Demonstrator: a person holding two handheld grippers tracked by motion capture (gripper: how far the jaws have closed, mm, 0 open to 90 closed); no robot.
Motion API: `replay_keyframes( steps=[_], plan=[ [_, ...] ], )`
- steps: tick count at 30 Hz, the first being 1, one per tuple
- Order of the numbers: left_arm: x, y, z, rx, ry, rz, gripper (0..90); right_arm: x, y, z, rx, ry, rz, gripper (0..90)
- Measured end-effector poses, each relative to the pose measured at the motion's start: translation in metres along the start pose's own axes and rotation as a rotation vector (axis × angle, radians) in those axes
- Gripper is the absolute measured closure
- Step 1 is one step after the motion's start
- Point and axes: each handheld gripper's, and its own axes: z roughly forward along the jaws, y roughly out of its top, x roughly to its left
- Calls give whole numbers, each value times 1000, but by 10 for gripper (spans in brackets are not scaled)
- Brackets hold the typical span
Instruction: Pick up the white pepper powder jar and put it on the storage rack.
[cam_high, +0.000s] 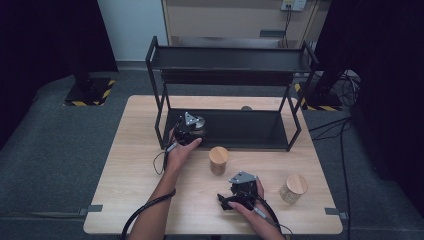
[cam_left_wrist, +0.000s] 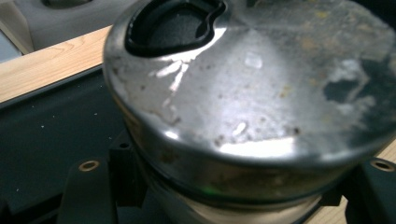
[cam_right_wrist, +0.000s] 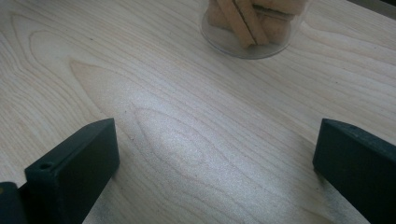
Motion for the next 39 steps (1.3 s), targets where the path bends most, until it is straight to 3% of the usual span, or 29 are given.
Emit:
replay_keyframes(
  steps=[35, 39],
  plan=[
    [3, -2, 7, -7, -12, -35, 287, 0, 0, 0, 0, 0, 0, 5],
    [4, -2, 7, 2, -5, -47, 224, 0, 0, 0, -1, -1, -1, 5]
  ],
)
